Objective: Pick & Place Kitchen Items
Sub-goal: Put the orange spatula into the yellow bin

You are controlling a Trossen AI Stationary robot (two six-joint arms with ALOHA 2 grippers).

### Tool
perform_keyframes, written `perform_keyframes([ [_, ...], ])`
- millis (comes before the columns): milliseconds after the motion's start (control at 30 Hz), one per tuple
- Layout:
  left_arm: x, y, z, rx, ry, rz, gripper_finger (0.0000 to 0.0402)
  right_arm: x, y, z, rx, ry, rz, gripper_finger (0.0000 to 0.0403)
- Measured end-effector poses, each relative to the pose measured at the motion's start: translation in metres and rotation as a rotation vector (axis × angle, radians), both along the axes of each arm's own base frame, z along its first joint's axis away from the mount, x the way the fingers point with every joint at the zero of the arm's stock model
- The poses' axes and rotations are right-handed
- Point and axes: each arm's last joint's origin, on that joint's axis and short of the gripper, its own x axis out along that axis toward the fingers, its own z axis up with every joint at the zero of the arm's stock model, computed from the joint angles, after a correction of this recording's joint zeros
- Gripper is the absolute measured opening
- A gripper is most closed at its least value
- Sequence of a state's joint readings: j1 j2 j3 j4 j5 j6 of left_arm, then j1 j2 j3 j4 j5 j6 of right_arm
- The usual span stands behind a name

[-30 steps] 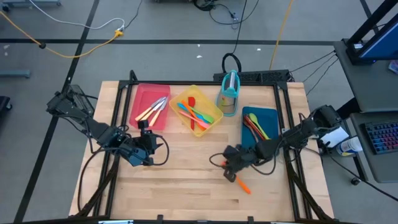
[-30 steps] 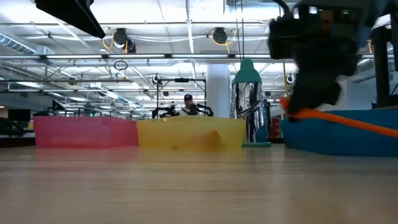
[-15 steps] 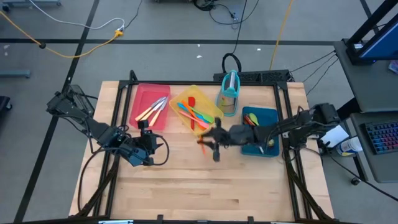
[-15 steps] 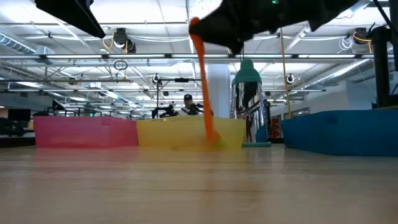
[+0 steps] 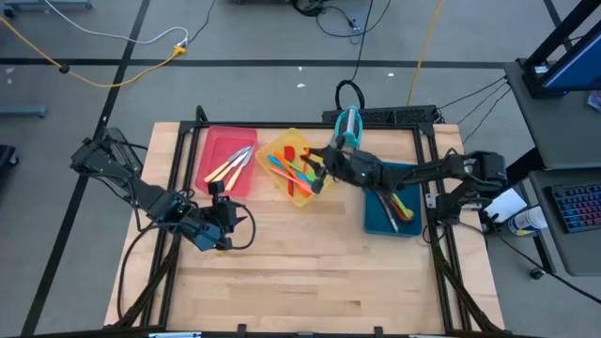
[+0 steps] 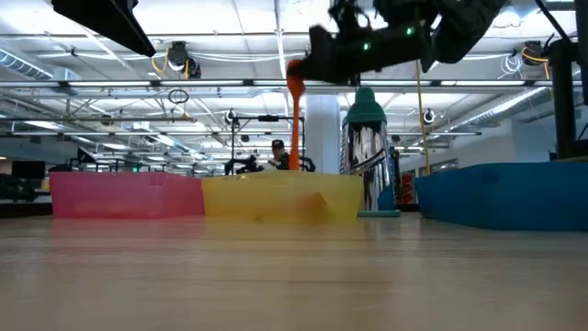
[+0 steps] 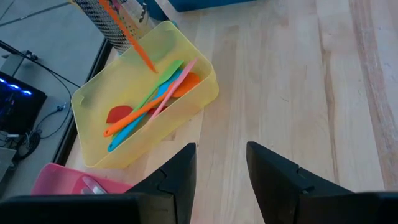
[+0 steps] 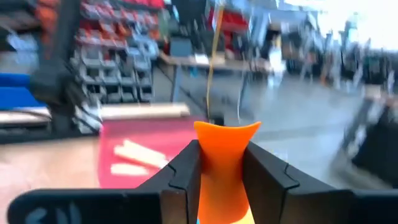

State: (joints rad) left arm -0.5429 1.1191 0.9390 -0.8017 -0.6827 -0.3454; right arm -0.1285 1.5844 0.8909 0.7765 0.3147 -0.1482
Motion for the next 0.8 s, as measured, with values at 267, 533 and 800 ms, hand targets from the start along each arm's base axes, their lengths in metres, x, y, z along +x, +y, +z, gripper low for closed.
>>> perform_keyframes([
  [267, 0.001, 0.001, 0.001, 0.03, -0.02, 0.023, 0.0145, 0.013, -0.026, -0.011, 0.249, 0.243, -0.101, 0.0089],
  [533, 0.004, 0.009, 0.002, 0.037, -0.029, 0.063, 0.0145, 0.025, -0.055, -0.007, 0.268, 0.316, -0.17, 0.0091],
  [800, 0.009, 0.017, 0.002, 0.066, -0.015, 0.079, 0.0145, 0.04, -0.061, -0.038, 0.261, 0.347, -0.181, 0.0101],
])
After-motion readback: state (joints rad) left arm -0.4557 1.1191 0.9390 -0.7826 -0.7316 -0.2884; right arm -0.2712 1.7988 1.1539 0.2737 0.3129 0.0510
